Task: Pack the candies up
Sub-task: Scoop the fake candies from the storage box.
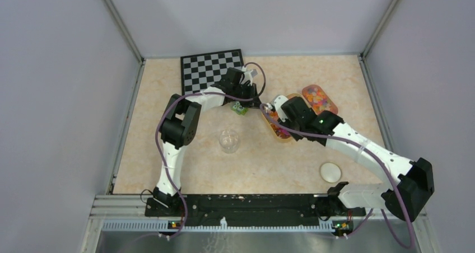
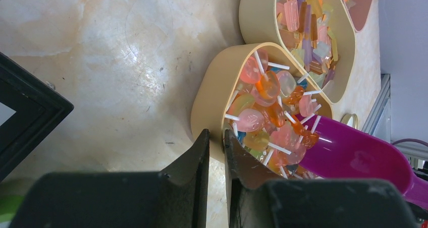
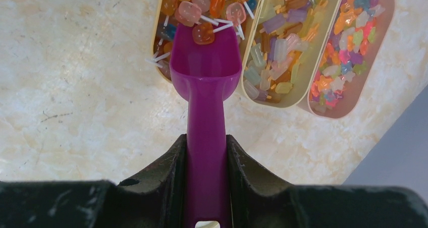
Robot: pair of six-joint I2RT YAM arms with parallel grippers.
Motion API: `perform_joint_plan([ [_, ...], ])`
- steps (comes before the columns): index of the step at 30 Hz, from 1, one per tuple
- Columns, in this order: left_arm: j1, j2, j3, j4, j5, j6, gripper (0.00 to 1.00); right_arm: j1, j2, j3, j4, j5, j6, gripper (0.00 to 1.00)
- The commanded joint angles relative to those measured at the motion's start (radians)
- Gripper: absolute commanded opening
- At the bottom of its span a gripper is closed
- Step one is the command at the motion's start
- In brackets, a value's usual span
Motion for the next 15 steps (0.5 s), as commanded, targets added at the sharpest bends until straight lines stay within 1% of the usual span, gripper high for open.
perform_joint_plan([
  [1,-0.02,0.02,0.012,-0.021,-0.011,0.011,0.19,-0.017,-0.001,-0.042,0.103,0.015,-0.001,0.0],
  [9,-0.022,0.02,0.013,-0.025,-0.013,0.015,0.19,-0.025,-0.052,-0.16,0.239,-0.021,-0.021,0.0],
  [15,-0.024,0.023,0.012,-0.027,-0.012,0.016,0.19,-0.032,-0.097,-0.244,0.339,-0.083,-0.035,0.0],
])
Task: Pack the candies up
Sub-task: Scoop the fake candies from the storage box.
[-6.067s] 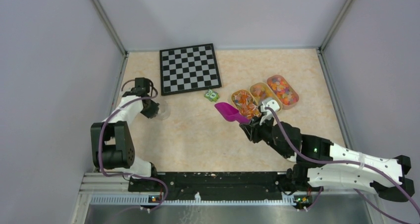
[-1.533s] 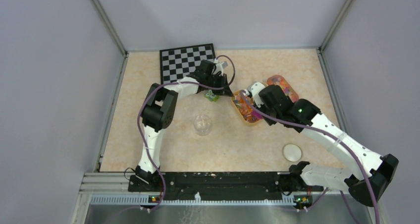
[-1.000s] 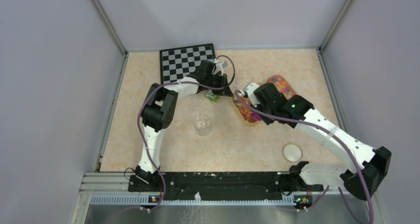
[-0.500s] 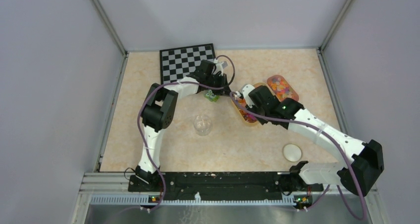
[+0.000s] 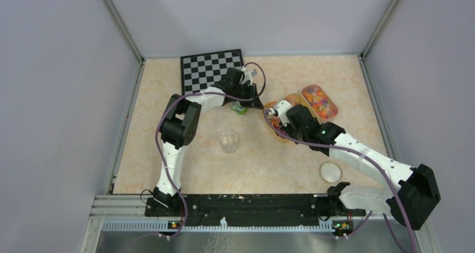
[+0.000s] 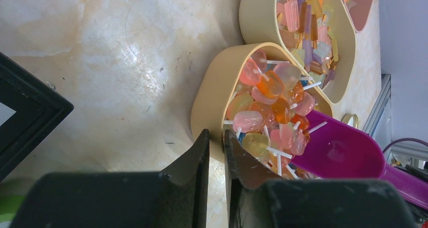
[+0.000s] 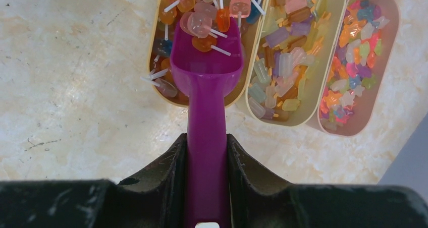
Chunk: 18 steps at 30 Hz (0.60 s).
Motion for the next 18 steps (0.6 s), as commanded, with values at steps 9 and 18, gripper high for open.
perform_joint_plan([
  [9,-0.023,0.018,0.004,-0.03,-0.014,0.02,0.19,-0.036,-0.052,-0.124,0.146,-0.088,0.044,0.0],
  [18,-0.023,0.011,0.002,-0.038,-0.016,0.026,0.19,-0.038,-0.143,-0.208,0.216,-0.017,0.097,0.0],
])
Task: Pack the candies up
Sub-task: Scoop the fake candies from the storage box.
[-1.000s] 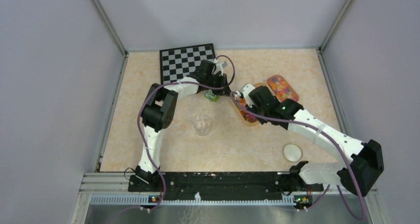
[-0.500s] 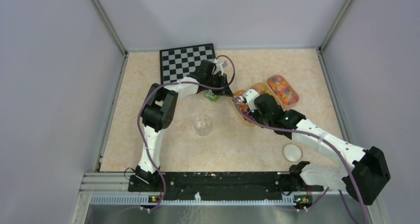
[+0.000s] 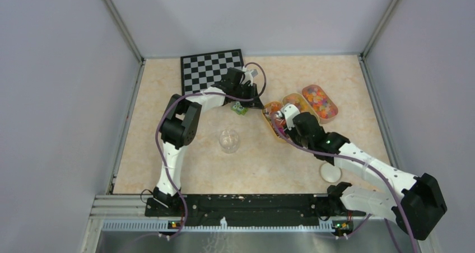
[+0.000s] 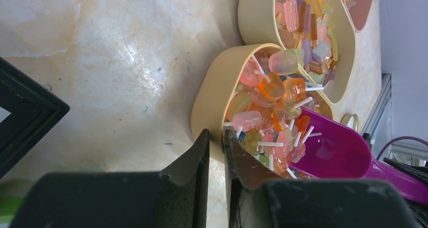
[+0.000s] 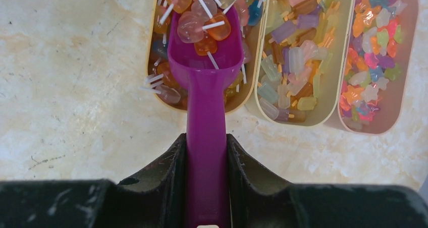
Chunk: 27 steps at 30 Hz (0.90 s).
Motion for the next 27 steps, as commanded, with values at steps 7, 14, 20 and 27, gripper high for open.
perform_joint_plan([
  [7,-0.021,0.01,0.003,-0.043,-0.019,0.031,0.2,-0.006,-0.129,-0.106,0.108,0.013,0.079,0.0],
  [14,-0.019,0.01,0.006,-0.048,-0.02,0.031,0.2,-0.007,-0.184,-0.14,0.137,-0.006,0.071,0.0],
  [20,-0.021,0.006,0.009,-0.056,-0.018,0.032,0.24,-0.006,-0.223,-0.16,0.143,-0.007,0.064,0.0],
  [27,-0.022,0.001,0.011,-0.058,-0.011,0.029,0.27,-0.006,-0.302,-0.19,0.178,-0.01,0.048,0.0],
])
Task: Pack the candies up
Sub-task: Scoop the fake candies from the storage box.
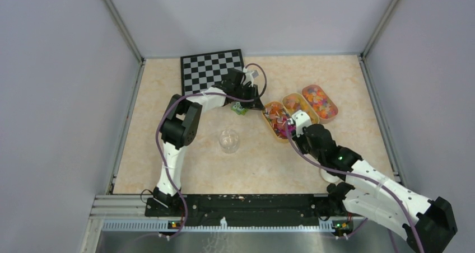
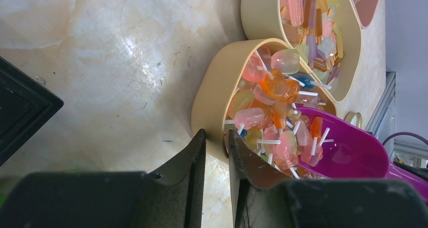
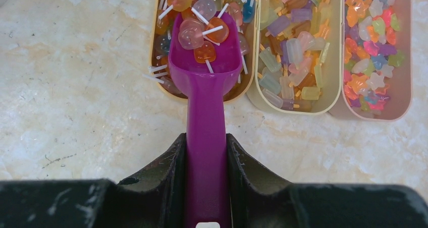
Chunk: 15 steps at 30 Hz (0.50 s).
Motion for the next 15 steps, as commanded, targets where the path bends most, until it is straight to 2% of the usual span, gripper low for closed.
perform_joint_plan([
  [1,-0.015,0.002,0.011,-0.043,0.001,0.024,0.28,-0.006,-0.066,-0.01,0.082,-0.01,-0.014,0.0],
  [15,-0.015,-0.021,0.016,-0.052,0.021,0.016,0.36,-0.006,-0.157,-0.011,0.064,0.0,-0.03,0.0],
])
